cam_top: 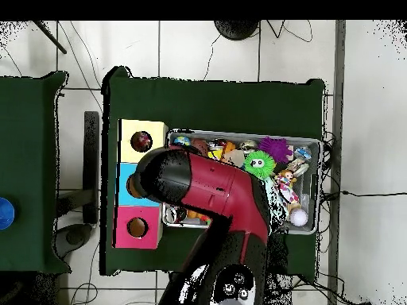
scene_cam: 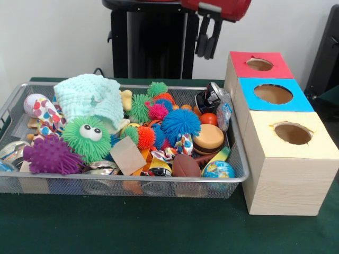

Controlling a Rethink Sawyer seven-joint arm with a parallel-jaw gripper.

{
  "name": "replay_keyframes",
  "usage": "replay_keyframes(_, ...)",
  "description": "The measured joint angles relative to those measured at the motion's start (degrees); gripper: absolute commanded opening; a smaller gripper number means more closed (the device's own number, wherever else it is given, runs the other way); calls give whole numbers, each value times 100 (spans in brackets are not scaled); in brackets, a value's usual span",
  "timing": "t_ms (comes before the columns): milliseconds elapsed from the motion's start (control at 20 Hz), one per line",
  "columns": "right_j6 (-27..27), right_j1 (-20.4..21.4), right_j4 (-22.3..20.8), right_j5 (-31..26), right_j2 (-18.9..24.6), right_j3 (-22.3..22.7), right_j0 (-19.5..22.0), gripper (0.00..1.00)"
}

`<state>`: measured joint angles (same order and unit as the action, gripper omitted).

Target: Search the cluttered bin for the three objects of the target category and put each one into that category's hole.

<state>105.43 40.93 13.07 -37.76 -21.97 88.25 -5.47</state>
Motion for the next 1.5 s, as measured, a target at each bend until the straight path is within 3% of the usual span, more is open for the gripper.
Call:
replay_keyframes(200, 0, -140, -1, 240, 9, 2, 1, 0)
replay_keyframes(750, 0, -473, 0, 250, 19, -10, 1, 0)
replay_keyframes(1500, 0, -906, 0, 135, 63, -470, 96, 0)
